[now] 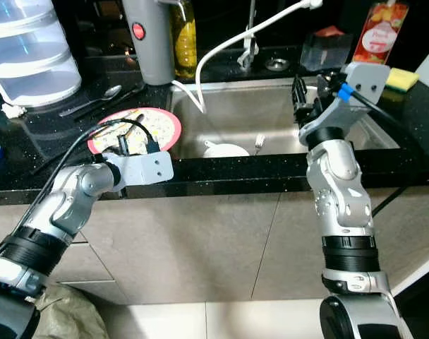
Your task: Kitchen organization
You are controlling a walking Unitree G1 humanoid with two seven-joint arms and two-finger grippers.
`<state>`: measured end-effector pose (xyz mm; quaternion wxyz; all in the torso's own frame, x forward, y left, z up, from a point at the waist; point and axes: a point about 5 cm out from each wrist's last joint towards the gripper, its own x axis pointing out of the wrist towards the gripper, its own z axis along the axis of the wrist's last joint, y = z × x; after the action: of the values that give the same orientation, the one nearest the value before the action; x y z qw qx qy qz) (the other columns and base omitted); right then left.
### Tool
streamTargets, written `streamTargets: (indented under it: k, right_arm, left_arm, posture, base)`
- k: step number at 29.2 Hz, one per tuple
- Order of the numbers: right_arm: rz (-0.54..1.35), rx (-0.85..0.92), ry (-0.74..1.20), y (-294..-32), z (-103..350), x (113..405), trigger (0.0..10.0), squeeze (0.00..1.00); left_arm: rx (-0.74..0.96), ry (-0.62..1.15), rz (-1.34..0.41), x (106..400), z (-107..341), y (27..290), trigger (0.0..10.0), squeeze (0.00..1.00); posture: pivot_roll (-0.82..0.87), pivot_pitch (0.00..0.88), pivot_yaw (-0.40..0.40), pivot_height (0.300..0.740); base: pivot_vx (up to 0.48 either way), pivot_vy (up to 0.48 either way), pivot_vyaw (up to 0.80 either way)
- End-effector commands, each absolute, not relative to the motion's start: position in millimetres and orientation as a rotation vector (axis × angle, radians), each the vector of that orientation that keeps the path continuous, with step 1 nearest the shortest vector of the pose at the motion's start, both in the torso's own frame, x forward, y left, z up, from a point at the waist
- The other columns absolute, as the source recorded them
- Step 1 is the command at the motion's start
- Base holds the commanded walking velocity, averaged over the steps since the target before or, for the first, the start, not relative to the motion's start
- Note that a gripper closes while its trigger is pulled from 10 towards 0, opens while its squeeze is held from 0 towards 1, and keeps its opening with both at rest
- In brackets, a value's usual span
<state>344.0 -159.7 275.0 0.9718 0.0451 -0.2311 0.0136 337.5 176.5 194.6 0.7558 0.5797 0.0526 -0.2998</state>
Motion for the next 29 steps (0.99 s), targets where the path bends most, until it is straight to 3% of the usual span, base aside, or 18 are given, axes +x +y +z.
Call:
streamTargets:
  k: [1, 2, 10, 11, 12, 17, 19, 22, 23, 24, 27, 29]
  right_arm:
    - [0.036, 0.100, -0.460, -157, 274, 345, 10.0, 0.00]
    - [0.039, 0.100, -0.459, -157, 275, 346, 10.0, 0.00]
    - [0.045, 0.101, -0.459, -155, 275, 346, 10.0, 0.00]
    - [0.046, 0.101, -0.459, -155, 275, 346, 10.0, 0.00]
    - [0.047, 0.100, -0.460, -155, 275, 346, 10.0, 0.00]
    - [0.048, 0.098, -0.461, -155, 275, 346, 10.0, 0.00]
    - [0.047, 0.098, -0.461, -155, 275, 346, 10.0, 0.00]
    - [0.047, 0.098, -0.461, -155, 275, 346, 10.0, 0.00]
    - [0.048, 0.099, -0.462, -155, 275, 346, 10.0, 0.00]
    - [0.049, 0.099, -0.463, -155, 275, 346, 10.0, 0.00]
    - [0.052, 0.099, -0.465, -154, 276, 347, 10.0, 0.00]
    - [0.053, 0.099, -0.466, -154, 276, 347, 10.0, 0.00]
  left_arm:
    - [1.266, 0.250, -0.738, 328, 172, 184, 10.0, 0.18]
    - [1.253, 0.250, -0.724, 326, 174, 184, 10.0, 1.00]
    - [1.138, 0.212, -0.639, 330, 186, 181, 10.0, 1.00]
    - [1.117, 0.205, -0.639, 330, 188, 180, 10.0, 0.55]
    - [1.088, 0.190, -0.645, 329, 191, 178, 10.0, 0.00]
    - [0.862, 0.079, -0.642, 328, 215, 166, 10.0, 0.00]
    - [0.693, -0.022, -0.673, 325, 234, 157, 10.0, 0.00]
    - [0.640, -0.054, -0.676, 324, 240, 155, 10.0, 0.00]
    - [0.483, -0.082, -0.608, 330, 252, 158, 10.0, 0.00]
    - [0.436, -0.078, -0.570, 333, 254, 161, 10.0, 0.00]
    - [0.368, 0.006, -0.356, 350, 255, 181, 10.0, 0.00]
    - [0.352, 0.040, -0.309, 355, 254, 186, 10.0, 0.00]
  posture:
    - [0.10, 0.029, 0.017, 0.740]
    - [0.10, 0.028, 0.016, 0.740]
    - [0.09, 0.028, 0.015, 0.740]
    - [0.09, 0.028, 0.016, 0.740]
    - [0.09, 0.028, 0.016, 0.740]
    - [0.09, 0.028, 0.019, 0.740]
    - [0.09, 0.028, 0.019, 0.740]
    - [0.09, 0.021, 0.021, 0.740]
    - [0.09, 0.018, 0.020, 0.740]
    - [0.09, 0.018, 0.020, 0.740]
    - [0.09, 0.015, 0.019, 0.740]
    - [0.09, 0.013, 0.019, 0.740]
  base:
    - [0.000, 0.000, 0.00]
    - [0.000, 0.000, 0.00]
    - [0.000, 0.000, 0.00]
    - [0.000, 0.000, 0.00]
    - [0.000, 0.000, 0.00]
    - [0.000, 0.000, 0.00]
    - [0.000, 0.000, 0.00]
    - [0.000, 0.000, 0.00]
    - [0.000, 0.000, 0.00]
    - [0.000, 0.000, 0.00]
    - [0.000, 0.000, 0.00]
    - [0.000, 0.000, 0.00]
